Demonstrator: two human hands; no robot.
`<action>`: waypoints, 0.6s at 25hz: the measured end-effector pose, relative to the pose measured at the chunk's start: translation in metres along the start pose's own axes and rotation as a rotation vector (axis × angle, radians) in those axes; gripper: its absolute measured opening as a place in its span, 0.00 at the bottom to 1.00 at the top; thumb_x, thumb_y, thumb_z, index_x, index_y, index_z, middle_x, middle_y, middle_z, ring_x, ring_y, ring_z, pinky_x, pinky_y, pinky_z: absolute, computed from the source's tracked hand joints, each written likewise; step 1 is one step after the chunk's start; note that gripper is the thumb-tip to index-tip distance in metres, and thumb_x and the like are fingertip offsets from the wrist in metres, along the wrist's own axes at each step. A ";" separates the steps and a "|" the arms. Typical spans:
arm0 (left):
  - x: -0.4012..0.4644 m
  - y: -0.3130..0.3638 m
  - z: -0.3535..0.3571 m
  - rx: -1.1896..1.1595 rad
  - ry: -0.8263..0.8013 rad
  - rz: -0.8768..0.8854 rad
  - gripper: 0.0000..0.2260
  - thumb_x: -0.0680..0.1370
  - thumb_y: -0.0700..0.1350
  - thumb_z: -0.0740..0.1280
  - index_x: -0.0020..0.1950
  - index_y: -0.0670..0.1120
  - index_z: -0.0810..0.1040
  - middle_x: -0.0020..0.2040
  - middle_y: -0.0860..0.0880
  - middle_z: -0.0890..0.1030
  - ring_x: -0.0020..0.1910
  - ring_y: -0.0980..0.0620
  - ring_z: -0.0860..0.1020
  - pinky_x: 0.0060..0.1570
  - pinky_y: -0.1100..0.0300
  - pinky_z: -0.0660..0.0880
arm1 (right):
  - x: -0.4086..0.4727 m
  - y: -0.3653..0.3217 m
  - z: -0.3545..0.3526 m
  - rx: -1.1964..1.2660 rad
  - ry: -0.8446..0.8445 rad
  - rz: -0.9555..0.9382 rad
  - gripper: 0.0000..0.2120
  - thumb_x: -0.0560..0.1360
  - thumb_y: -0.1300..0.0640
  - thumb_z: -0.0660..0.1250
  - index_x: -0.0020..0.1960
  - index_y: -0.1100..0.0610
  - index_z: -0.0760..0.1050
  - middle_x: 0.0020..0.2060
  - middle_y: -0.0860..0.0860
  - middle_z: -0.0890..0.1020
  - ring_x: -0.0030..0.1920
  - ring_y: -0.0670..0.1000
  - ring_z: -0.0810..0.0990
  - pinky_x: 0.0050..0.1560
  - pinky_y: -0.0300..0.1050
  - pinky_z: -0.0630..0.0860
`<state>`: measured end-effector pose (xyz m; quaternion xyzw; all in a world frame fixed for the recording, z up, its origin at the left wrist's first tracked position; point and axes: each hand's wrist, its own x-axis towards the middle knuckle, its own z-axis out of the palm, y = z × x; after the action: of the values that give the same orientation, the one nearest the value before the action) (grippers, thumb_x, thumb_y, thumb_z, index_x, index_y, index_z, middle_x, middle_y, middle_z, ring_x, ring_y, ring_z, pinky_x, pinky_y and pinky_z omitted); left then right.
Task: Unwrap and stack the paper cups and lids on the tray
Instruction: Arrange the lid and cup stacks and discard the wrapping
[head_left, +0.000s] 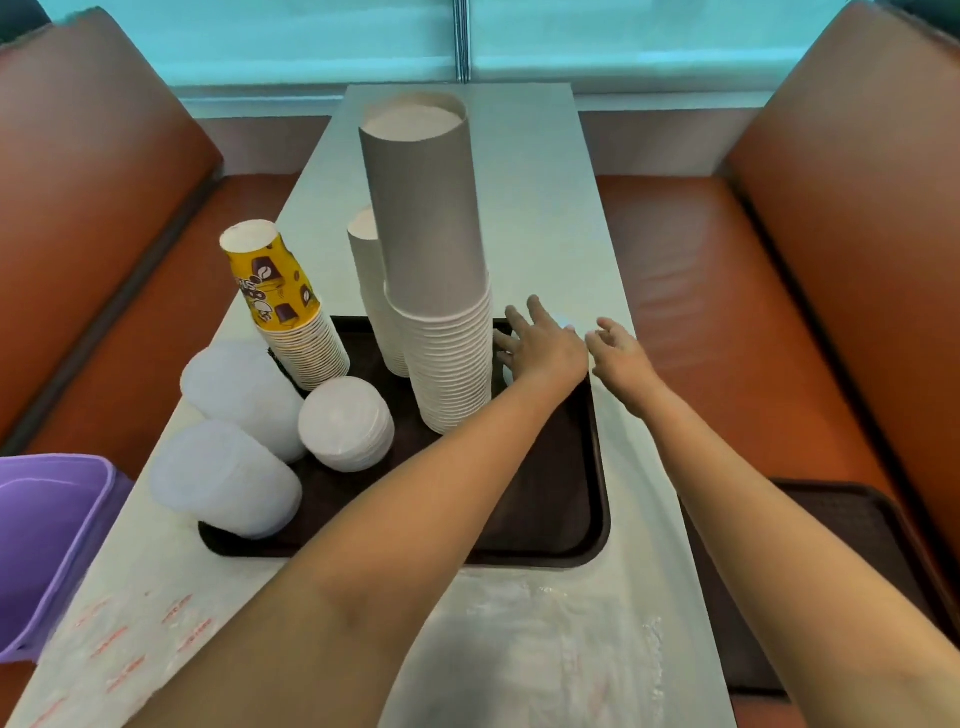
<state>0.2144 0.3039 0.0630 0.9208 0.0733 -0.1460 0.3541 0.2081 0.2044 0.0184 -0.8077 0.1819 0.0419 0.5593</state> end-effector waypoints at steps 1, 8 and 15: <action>0.004 -0.002 0.003 -0.031 0.009 -0.040 0.30 0.80 0.48 0.58 0.77 0.46 0.46 0.78 0.45 0.46 0.74 0.36 0.48 0.72 0.44 0.53 | 0.003 0.001 0.000 0.000 -0.037 -0.003 0.26 0.80 0.55 0.59 0.76 0.57 0.57 0.71 0.56 0.67 0.69 0.54 0.69 0.70 0.52 0.66; 0.010 -0.024 0.017 -0.234 -0.018 -0.088 0.35 0.76 0.47 0.65 0.77 0.48 0.49 0.74 0.44 0.56 0.70 0.40 0.63 0.64 0.53 0.66 | 0.007 0.005 0.003 -0.191 -0.189 -0.050 0.22 0.78 0.60 0.57 0.72 0.57 0.65 0.61 0.53 0.76 0.58 0.53 0.74 0.55 0.42 0.73; -0.032 -0.043 0.027 -0.219 -0.017 -0.042 0.33 0.77 0.46 0.65 0.76 0.48 0.49 0.74 0.43 0.55 0.70 0.40 0.62 0.64 0.53 0.66 | -0.030 0.007 -0.009 -0.243 -0.230 0.027 0.19 0.77 0.62 0.60 0.67 0.58 0.67 0.56 0.56 0.77 0.50 0.54 0.76 0.37 0.40 0.74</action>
<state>0.1678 0.3164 0.0274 0.8737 0.1052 -0.1523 0.4499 0.1769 0.2011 0.0235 -0.8567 0.1212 0.1635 0.4740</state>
